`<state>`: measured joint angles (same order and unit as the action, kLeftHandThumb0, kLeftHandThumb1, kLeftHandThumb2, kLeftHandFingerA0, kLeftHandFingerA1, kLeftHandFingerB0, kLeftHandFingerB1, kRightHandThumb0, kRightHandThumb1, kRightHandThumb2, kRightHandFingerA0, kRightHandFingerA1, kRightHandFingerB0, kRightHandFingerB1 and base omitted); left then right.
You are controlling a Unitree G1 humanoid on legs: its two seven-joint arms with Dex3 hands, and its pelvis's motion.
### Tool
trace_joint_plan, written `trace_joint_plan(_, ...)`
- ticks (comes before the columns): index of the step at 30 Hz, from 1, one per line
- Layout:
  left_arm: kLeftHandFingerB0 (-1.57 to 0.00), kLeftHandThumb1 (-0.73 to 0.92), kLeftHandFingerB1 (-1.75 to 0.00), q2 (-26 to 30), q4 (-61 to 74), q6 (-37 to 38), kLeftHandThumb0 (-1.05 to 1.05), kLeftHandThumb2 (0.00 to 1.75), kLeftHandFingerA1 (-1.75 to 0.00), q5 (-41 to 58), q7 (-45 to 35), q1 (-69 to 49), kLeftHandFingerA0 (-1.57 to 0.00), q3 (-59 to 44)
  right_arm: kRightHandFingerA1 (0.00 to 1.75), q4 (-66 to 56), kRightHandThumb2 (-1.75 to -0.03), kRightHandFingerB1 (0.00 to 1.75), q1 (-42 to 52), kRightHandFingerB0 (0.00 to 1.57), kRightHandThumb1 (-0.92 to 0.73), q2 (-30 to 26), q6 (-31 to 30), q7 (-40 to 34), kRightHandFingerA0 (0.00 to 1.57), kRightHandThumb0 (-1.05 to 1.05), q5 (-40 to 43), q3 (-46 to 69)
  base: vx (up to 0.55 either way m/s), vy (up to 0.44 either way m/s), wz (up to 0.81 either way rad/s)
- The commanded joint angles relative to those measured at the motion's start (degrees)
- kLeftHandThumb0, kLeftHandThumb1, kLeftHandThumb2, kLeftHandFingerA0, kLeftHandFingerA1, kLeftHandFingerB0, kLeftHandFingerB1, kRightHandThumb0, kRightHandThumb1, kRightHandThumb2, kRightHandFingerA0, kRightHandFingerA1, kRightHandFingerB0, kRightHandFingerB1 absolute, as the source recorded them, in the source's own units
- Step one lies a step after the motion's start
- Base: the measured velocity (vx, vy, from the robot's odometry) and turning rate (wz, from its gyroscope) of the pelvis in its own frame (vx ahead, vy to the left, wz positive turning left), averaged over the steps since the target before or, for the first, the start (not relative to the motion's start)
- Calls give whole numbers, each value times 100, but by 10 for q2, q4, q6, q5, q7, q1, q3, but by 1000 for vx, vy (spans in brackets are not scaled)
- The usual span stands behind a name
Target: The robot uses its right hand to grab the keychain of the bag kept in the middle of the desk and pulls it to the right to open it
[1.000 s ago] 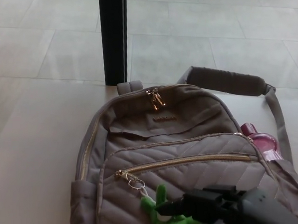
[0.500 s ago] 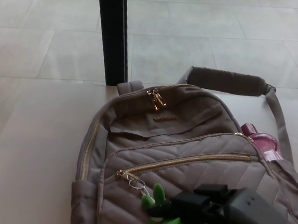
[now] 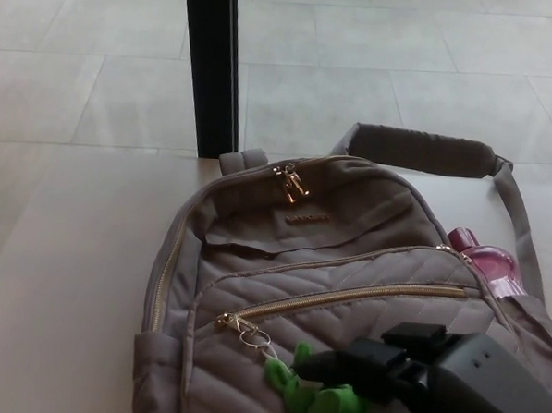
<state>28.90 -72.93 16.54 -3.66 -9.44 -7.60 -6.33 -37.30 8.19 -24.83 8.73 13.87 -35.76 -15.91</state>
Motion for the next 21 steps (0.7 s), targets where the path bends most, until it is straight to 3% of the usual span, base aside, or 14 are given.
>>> trace_joint_plan(1,-56,66,-41,14,0,22,-61,61,-59,-16,2,-7,-72,13,75,16,-59,45,12,52,-61,11,-3,13,92,-54,-15,-22,0,0,0)
trace_joint_plan(13,-55,71,-41,10,3,29,-67,62,-61,-13,-2,-12,-72,13,77,21,-59,45,18,52,-62,10,-1,11,97,-55,-44,-29,0,0,0)
trace_joint_plan(15,-56,71,-42,10,5,29,-67,61,-61,-14,-1,-12,-73,15,81,45,-58,45,24,56,-60,9,10,-26,105,-55,-67,-11,0,0,0)
trace_joint_plan(21,-55,70,-42,8,3,31,-67,61,-61,-12,-5,-12,-72,17,91,59,-60,47,33,56,-67,17,-10,-47,112,-50,-100,24,0,0,0)
